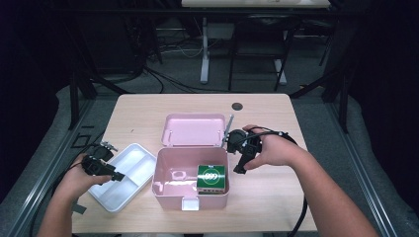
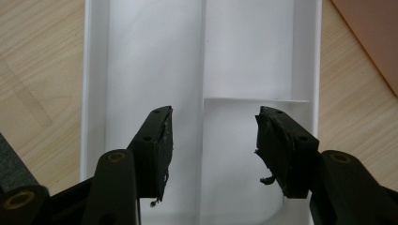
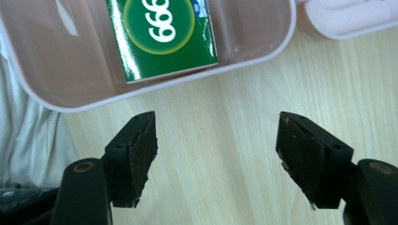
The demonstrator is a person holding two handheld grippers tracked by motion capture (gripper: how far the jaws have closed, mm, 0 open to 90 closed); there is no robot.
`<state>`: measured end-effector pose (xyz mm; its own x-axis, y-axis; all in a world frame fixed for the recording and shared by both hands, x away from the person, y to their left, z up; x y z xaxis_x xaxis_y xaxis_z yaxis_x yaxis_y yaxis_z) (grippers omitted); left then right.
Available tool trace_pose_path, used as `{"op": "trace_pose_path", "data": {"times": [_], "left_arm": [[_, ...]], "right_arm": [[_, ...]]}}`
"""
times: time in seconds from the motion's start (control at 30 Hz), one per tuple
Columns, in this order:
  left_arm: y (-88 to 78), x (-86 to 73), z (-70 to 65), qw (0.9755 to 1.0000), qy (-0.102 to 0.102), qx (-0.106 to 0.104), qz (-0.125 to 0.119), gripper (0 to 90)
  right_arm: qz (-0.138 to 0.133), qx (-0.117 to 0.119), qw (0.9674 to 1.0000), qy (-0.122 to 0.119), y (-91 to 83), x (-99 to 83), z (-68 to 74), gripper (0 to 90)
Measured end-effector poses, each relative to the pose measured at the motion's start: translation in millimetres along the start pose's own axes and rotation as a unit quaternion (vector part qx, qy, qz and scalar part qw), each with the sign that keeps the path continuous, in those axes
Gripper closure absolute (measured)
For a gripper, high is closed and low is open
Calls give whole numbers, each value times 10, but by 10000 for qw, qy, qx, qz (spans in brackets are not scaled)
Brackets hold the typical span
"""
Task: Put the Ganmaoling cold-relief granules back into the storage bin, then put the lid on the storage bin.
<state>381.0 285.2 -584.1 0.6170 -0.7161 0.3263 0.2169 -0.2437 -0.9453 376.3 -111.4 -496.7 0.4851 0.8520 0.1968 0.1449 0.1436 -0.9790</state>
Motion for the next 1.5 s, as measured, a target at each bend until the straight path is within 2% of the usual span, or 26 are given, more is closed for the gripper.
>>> {"op": "trace_pose_path", "data": {"times": [0.2,0.3,0.43,0.63,0.73,0.8,0.83,0.97,1.07,1.2,1.23,1.27,1.33,1.37,1.4,1.43,1.47,1.5], "left_arm": [[-3,12,-2,10000,31,2,-25,468],[-9,8,6,10000,15,17,-39,472],[-19,0,12,10000,2,26,-41,474],[-47,10,2,10000,2,52,-79,496],[-43,6,10,10000,-21,48,-75,499],[-38,5,12,10000,-34,43,-70,500],[-34,5,11,10000,-15,31,-59,506],[-20,14,0,10000,-38,1,-34,516],[-23,28,-12,9999,-93,-17,-37,536],[-12,21,-10,9999,-127,3,12,539],[-11,16,-10,9999,-133,3,31,543],[-9,15,-10,9999,-145,1,45,543],[-12,25,-3,9999,-149,21,38,549],[-14,25,-3,9998,-160,20,69,555],[-14,29,8,9999,-134,46,82,556],[-7,35,11,9998,-147,61,85,570],[5,38,6,9998,-122,53,117,570],[22,39,-11,9997,-67,14,242,578]], "right_arm": [[40,-17,9999,96,59,-62,-16,299],[-70,-28,9996,262,78,-83,-34,322],[-106,-110,9993,346,92,-126,-78,340],[-300,-160,9967,739,133,-225,-205,358],[-352,-160,9955,861,158,-253,-234,358],[-406,-174,9939,1011,179,-274,-265,358],[-482,-178,9920,1154,205,-286,-282,362],[-554,-132,9902,1276,250,-309,-278,364],[-705,-205,9870,1427,298,-321,-280,369],[-743,-125,9839,1620,345,-361,-277,391],[-733,-169,9816,1753,389,-387,-297,392],[-733,-169,9816,1753,389,-387,-297,392],[-802,-172,9782,1907,415,-398,-311,392],[-873,-132,9759,1995,419,-399,-313,389],[-976,65,9740,2042,431,-388,-293,386],[-963,-179,9732,2080,422,-417,-317,383],[-963,-179,9732,2080,422,-417,-317,383],[-1049,-59,9712,2137,426,-418,-289,379]]}}
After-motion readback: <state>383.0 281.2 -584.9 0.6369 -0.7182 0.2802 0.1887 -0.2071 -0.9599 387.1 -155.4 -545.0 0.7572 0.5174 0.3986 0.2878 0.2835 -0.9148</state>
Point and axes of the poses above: each handheld gripper's, and its own axes: y roughly forward along the jaws, x roughly out of its top, z roughly to its left, the point moved 9 cm from there along y, roughly forward along the jaws, and after that the axes turned 13 degrees about y, right-handed, at the moved point
